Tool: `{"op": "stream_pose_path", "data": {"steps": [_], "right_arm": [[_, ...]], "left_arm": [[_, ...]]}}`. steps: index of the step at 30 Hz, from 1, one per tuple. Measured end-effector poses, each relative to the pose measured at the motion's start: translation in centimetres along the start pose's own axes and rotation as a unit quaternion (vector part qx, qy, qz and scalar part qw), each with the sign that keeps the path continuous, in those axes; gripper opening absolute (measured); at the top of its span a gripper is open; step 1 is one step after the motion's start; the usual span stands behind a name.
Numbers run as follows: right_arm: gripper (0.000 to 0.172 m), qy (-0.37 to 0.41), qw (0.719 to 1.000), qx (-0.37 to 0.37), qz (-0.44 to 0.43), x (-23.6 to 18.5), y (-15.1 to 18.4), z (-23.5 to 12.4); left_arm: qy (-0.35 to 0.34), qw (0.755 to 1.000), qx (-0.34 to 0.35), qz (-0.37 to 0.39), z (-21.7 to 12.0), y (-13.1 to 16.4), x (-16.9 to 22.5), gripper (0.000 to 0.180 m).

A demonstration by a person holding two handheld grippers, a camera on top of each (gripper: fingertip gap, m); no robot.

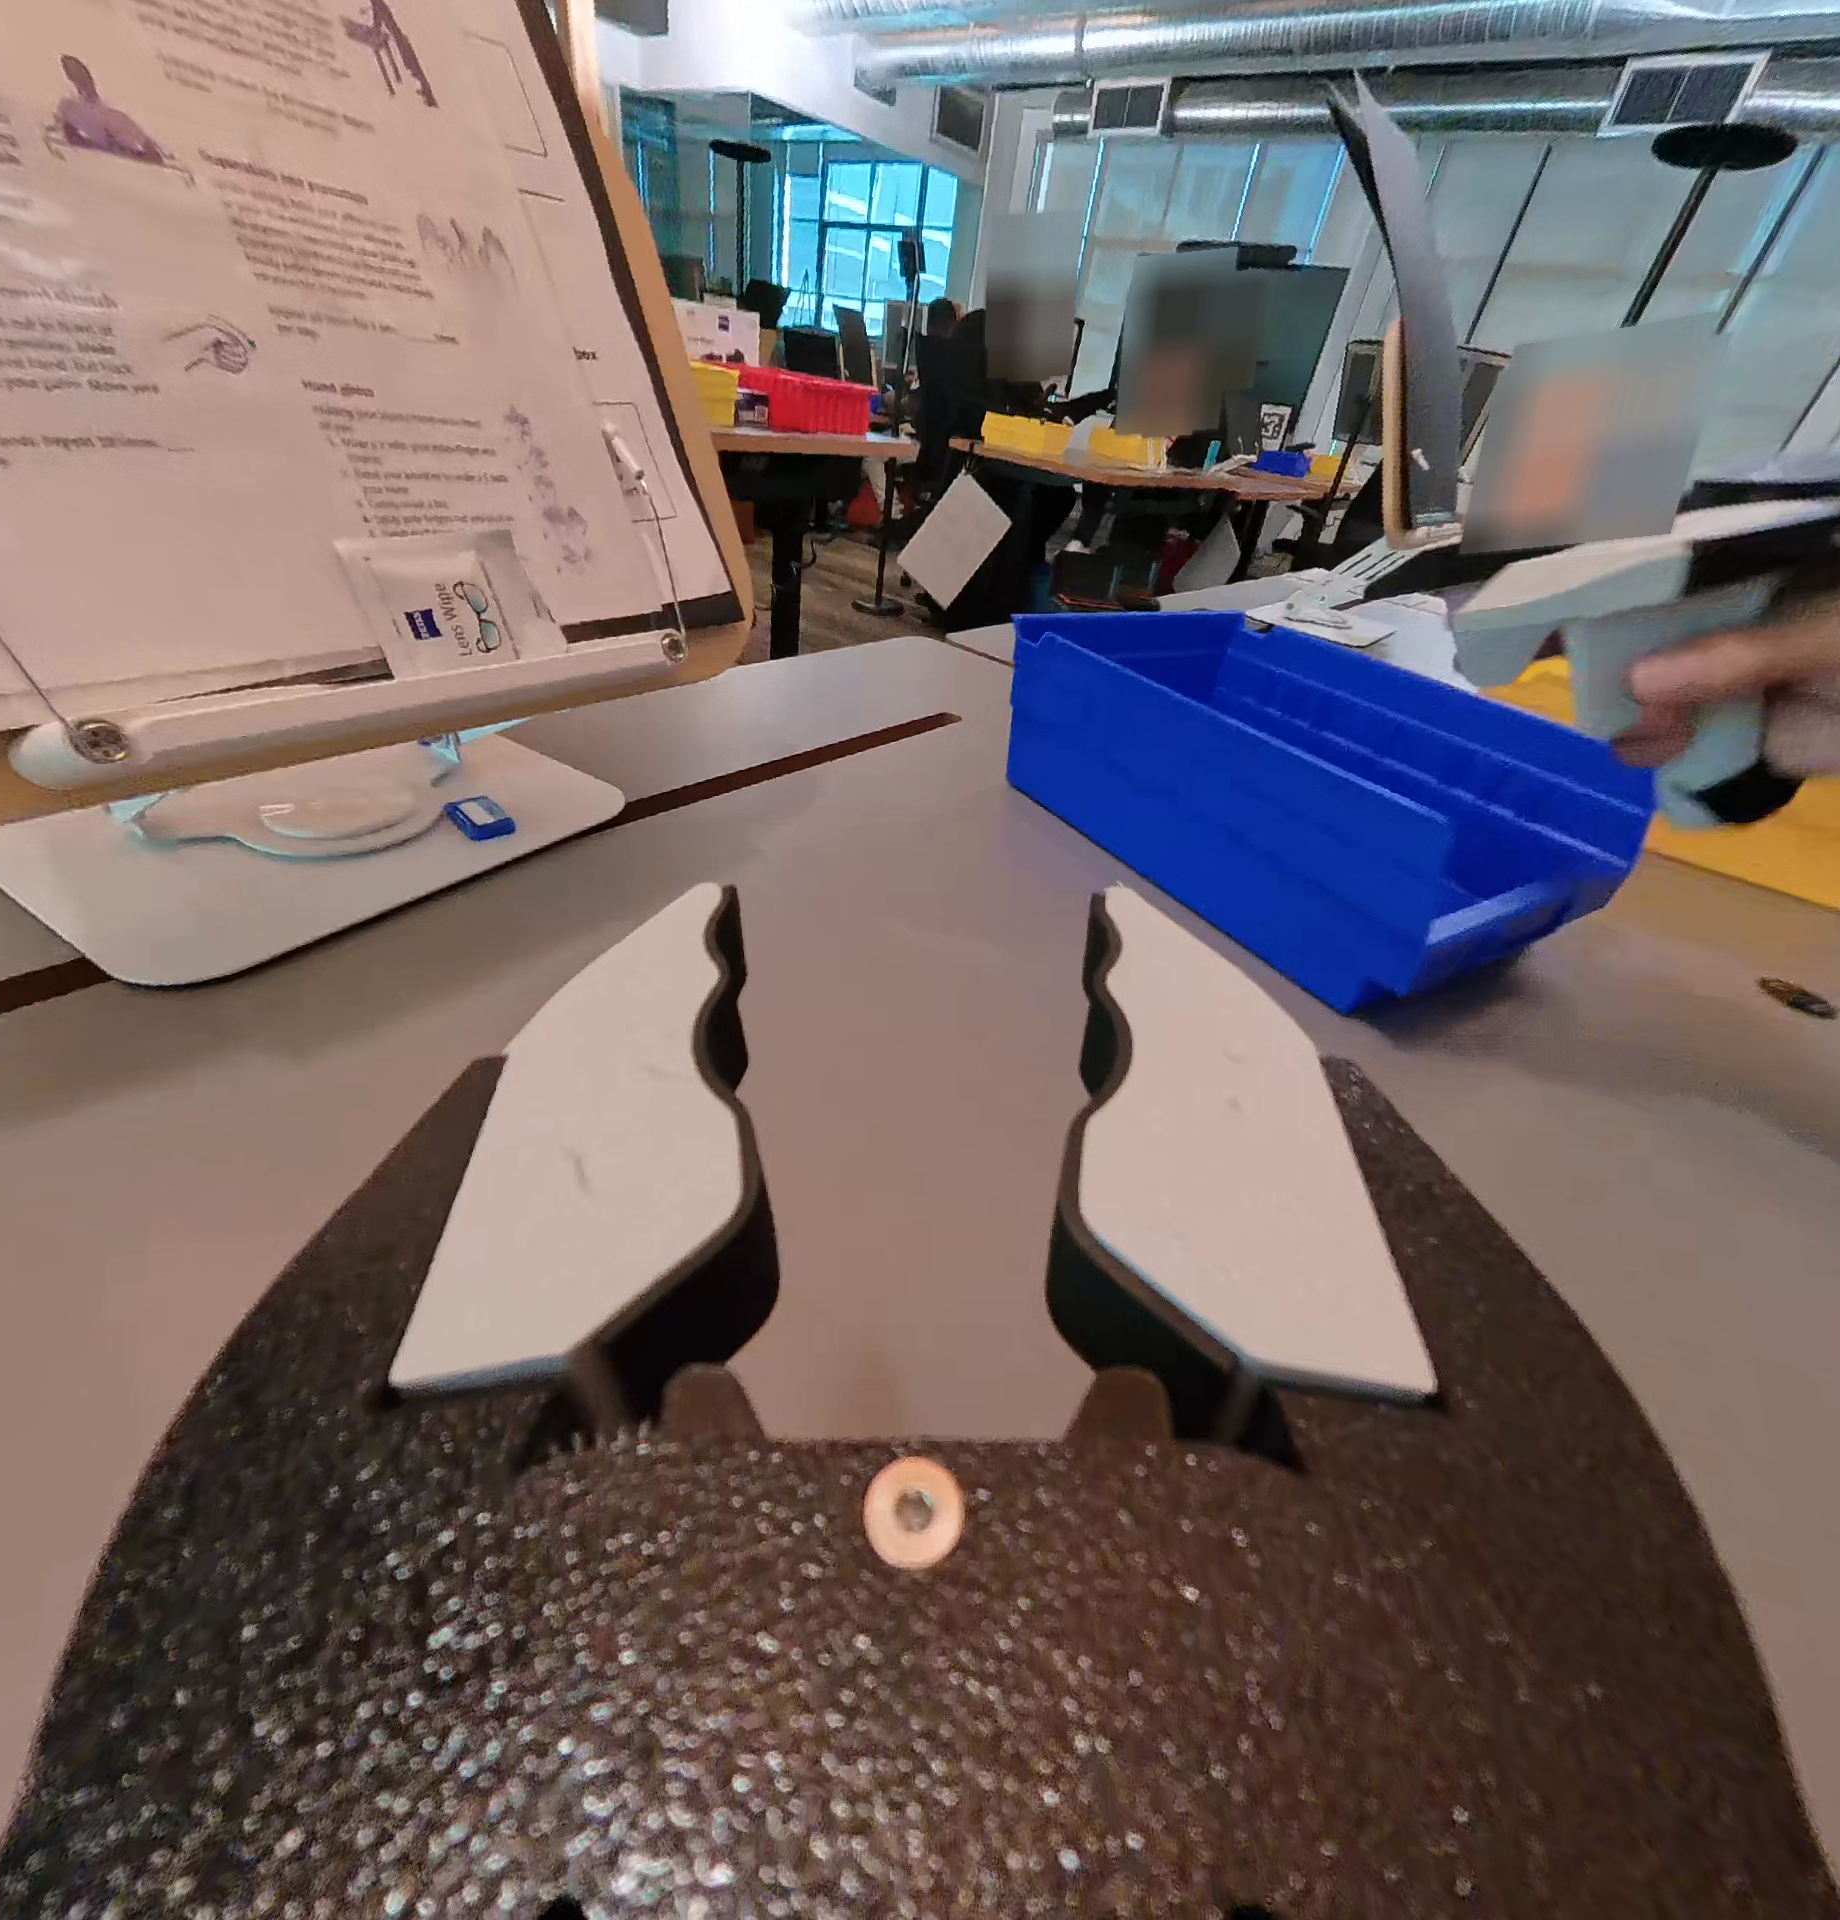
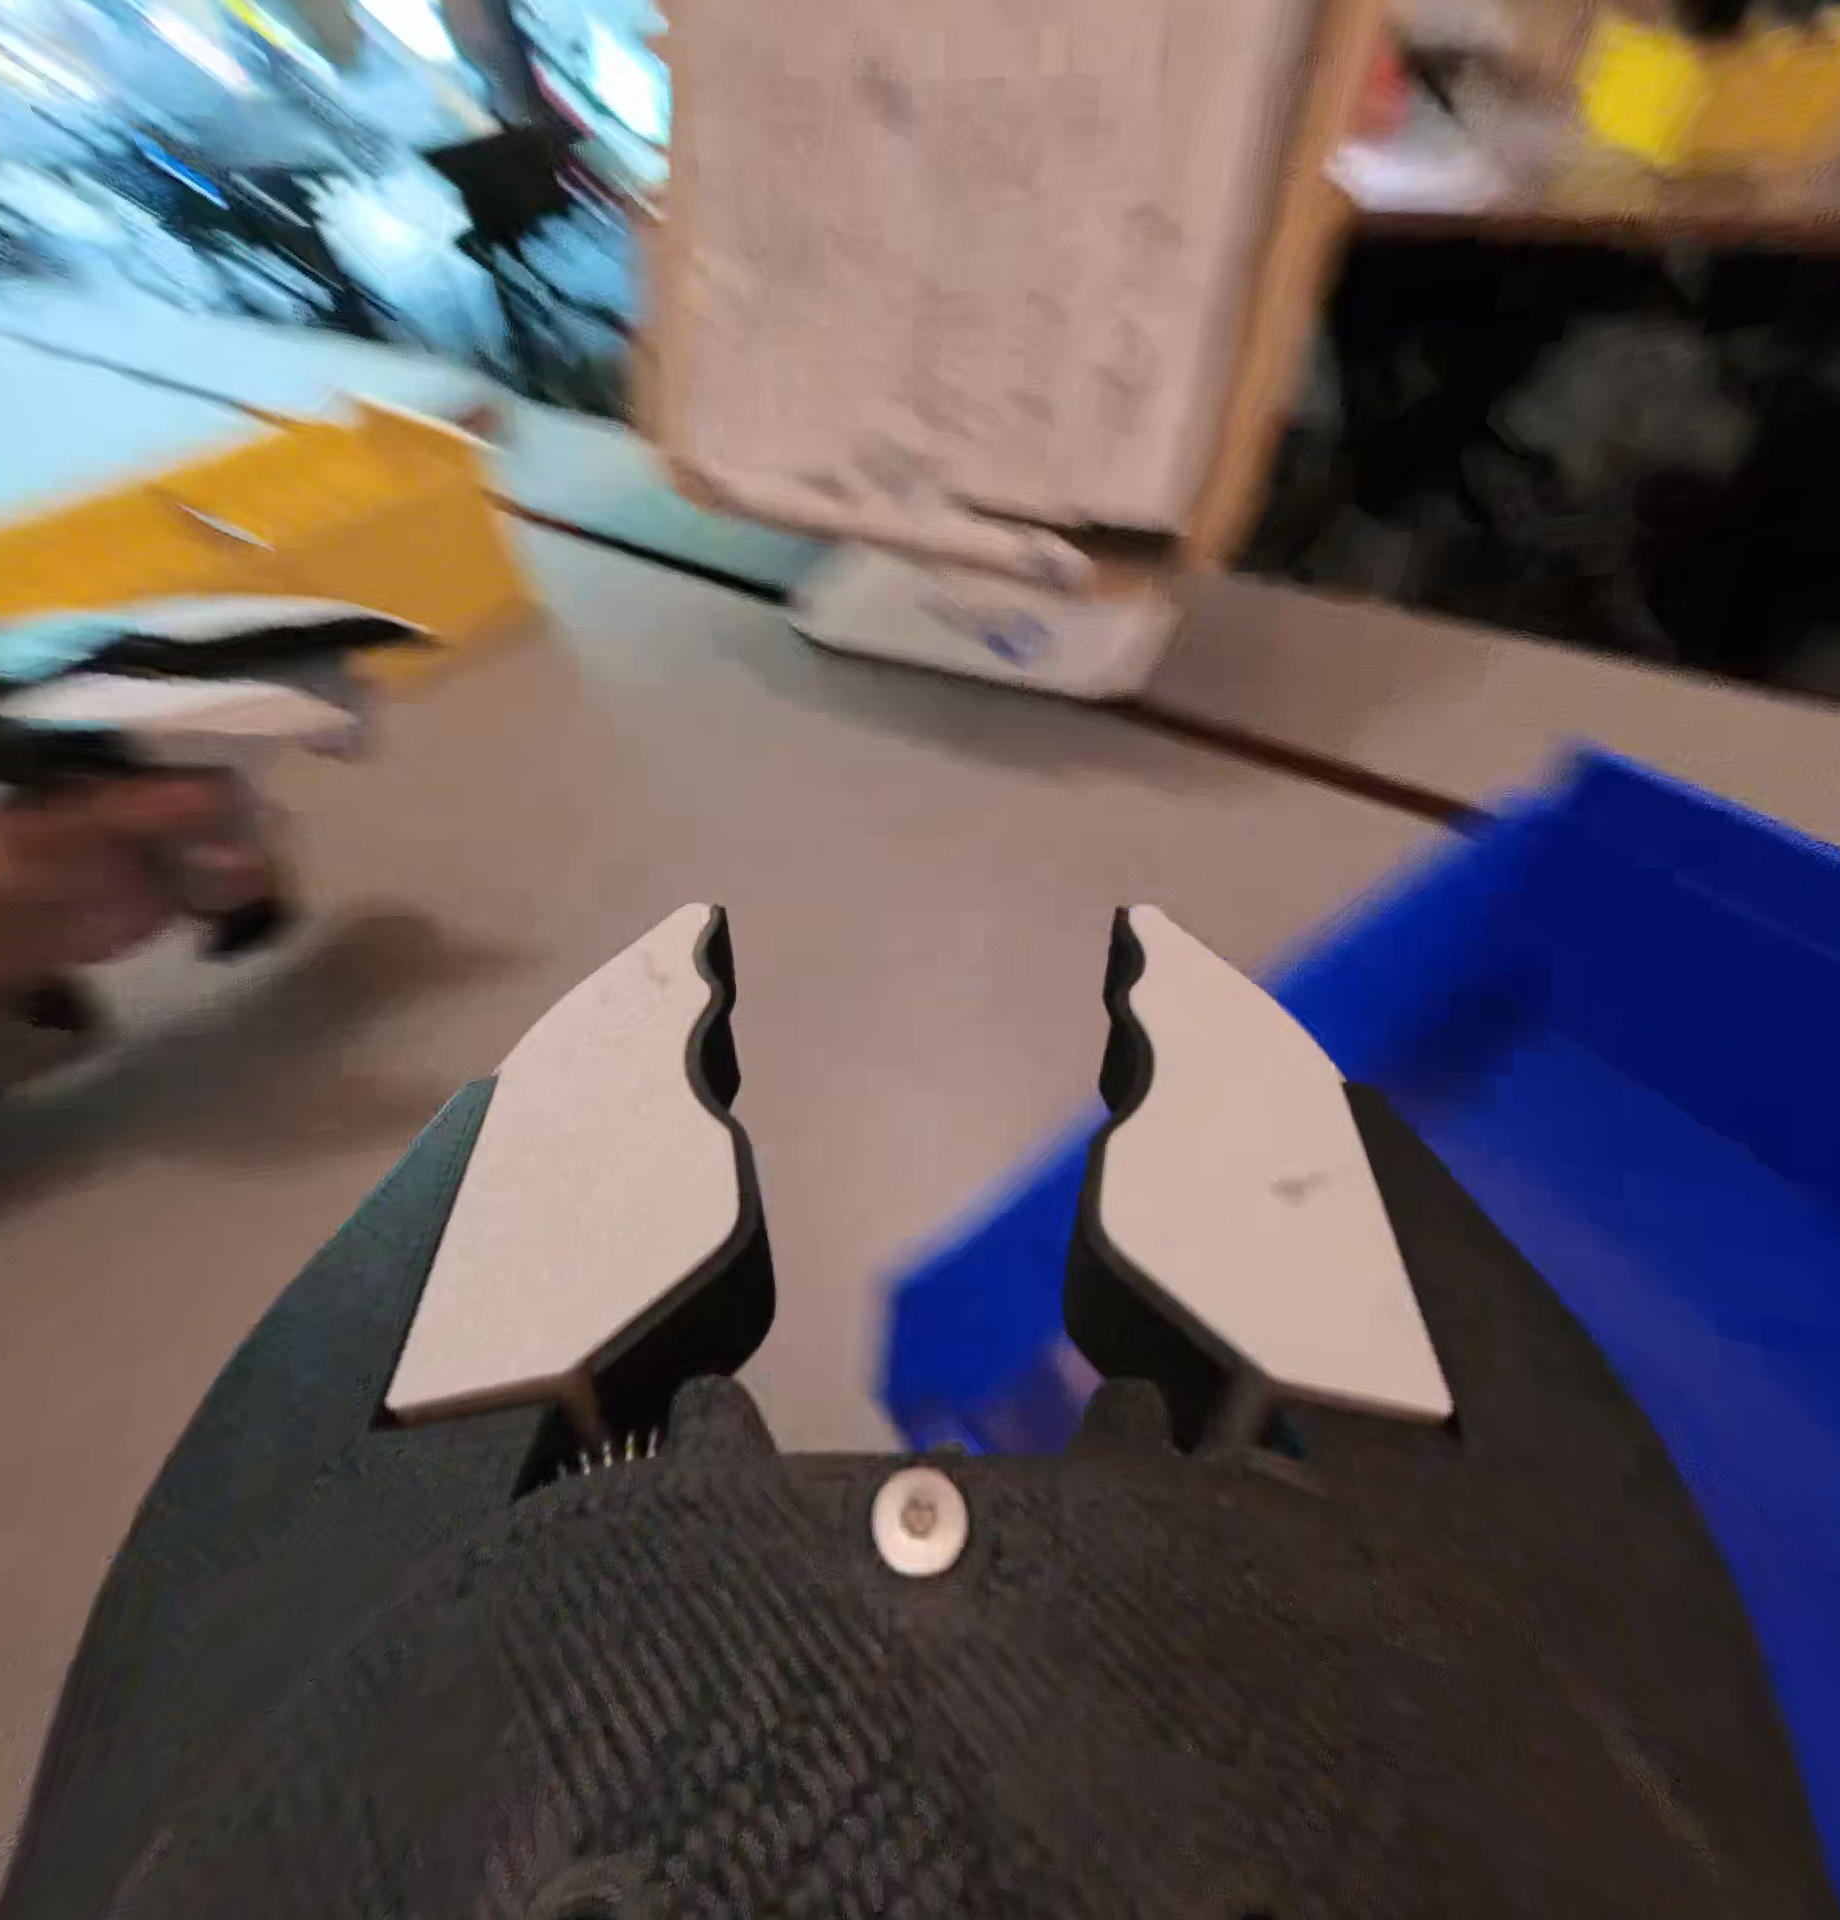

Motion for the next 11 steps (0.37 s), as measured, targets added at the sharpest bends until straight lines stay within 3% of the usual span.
{"op": "stream_pose_path", "data": {"steps": [1, 4, 7, 11], "right_arm": [[0.069, -0.067, 0.997, 0.023, -0.001, -3.5, 0.3, 0.3], [0.072, -0.208, 0.978, -0.002, -0.018, -11.4, 4.1, 1.6], [0.074, -0.234, 0.970, -0.027, -0.057, -14.9, 7.8, 4.5], [0.074, -0.222, 0.970, 0.003, -0.100, -16.2, 9.7, 9.1]], "left_arm": [[0.003, 1.000, -0.005, -0.008, -0.8, -0.9, 0.1, 0.060], [0.006, 1.000, -0.023, -0.013, -4.4, -4.2, -1.2, 0.055], [-0.062, 0.995, -0.073, 0.022, -9.1, -6.5, -7.6, 0.049], [-0.148, 0.959, -0.238, 0.046, -15.0, -3.6, -19.6, 0.051]]}}
Point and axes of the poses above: each gripper's, where its closed fingertips meet, z out along the fingers, y out of its underside, x = y × z across the jaws, the point moved 1 cm from there along -z, back along the fingers, and after that the axes turned 15 degrees about z, right-handed, at the moved point
